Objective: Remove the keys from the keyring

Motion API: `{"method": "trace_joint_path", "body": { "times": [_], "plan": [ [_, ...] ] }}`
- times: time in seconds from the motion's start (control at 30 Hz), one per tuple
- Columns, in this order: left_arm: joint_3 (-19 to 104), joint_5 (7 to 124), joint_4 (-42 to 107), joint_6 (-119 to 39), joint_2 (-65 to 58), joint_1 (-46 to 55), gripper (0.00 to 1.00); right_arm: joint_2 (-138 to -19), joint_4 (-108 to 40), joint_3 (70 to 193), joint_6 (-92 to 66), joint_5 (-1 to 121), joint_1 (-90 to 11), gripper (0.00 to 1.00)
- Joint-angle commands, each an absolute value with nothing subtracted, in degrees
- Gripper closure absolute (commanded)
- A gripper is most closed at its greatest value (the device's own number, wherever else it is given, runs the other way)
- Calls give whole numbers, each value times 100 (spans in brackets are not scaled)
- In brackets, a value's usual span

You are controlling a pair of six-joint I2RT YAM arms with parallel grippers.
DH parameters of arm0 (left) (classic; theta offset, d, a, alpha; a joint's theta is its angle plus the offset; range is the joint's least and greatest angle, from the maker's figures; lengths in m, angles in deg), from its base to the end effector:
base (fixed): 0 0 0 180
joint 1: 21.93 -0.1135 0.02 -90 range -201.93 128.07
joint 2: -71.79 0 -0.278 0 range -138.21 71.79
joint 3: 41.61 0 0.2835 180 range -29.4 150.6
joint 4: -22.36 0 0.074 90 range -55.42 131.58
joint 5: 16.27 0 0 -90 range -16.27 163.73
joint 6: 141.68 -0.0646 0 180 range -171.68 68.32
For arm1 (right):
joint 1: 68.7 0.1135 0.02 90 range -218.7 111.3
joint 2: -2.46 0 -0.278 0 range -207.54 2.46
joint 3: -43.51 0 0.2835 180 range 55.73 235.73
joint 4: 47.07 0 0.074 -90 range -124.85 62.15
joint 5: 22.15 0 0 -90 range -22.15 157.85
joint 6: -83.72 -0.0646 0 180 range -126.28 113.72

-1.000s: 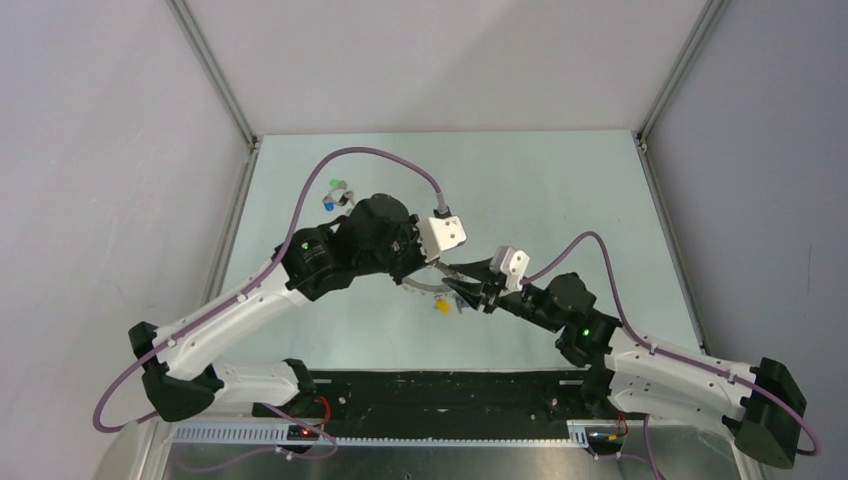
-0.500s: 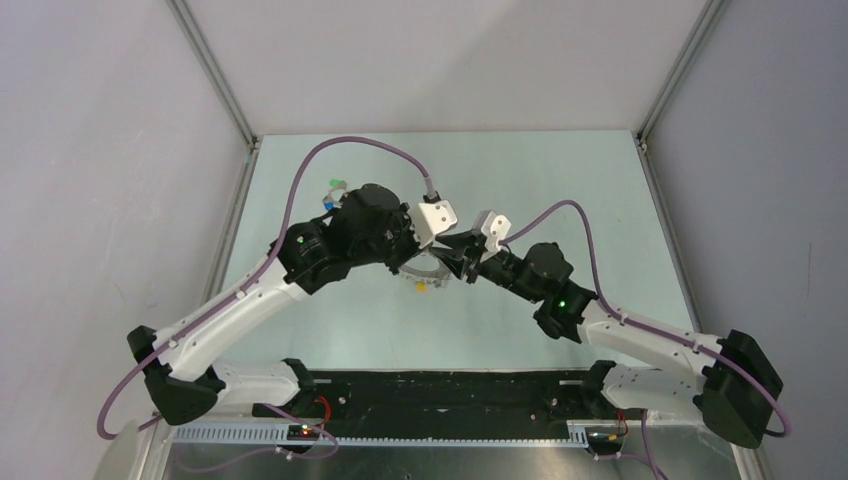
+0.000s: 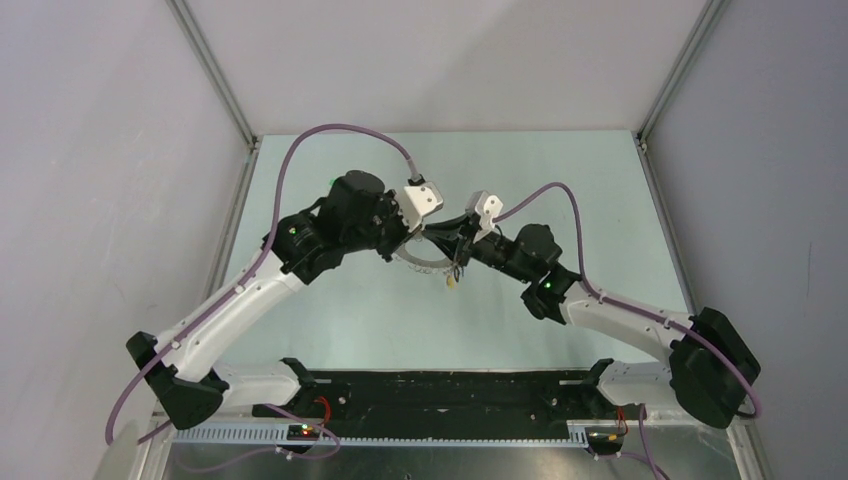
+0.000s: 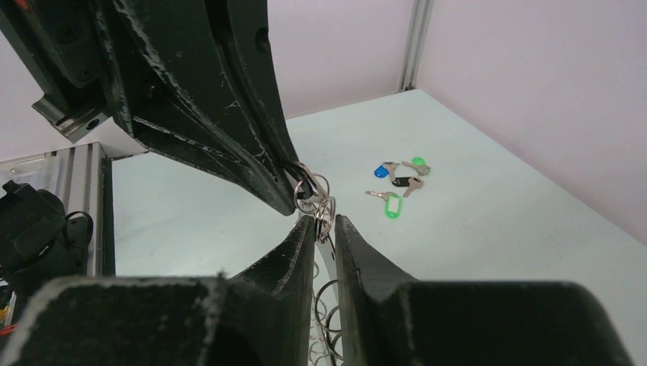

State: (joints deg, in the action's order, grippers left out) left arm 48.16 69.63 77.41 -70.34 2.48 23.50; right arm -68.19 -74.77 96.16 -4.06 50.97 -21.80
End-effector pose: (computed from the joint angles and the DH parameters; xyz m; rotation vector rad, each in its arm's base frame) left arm 0.2082 -0.2179 0.3941 1.1985 1.8369 -0.3429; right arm 0.2127 0.2548 0.3111 -0.8297 1.2055 0.8472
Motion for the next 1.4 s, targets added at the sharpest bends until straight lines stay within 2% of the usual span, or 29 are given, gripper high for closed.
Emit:
{"method": "trace_joint_path", "body": {
  "times": [0.0,0.2,0.3,0.87,1.13,1.37],
  "plan": [
    [4899,6313,7340,-6894,332,2218,100,-7050,-8044,10005,-578,4821,-2332,81],
    [4860,6237,7299,-6913,307,2145,100,-7327,-8157,10180,-581,4703,-2360,86],
    [4858,6248,7285,-6870,300,2085,100,-7362,-8153,10195,-579,4686,-2362,100],
    [4768,6279,7208,-6402,161,1367,100,-6664,-7762,9784,-230,4264,-2388,100],
    [4696,5666,7209,-6406,-139,1367,100,-6701,-8266,9668,-97,4242,-2388,100],
    [4689,5295,7215,-6301,-405,1367,100,-6962,-9497,9630,50,4190,-2387,100]
  ]
}}
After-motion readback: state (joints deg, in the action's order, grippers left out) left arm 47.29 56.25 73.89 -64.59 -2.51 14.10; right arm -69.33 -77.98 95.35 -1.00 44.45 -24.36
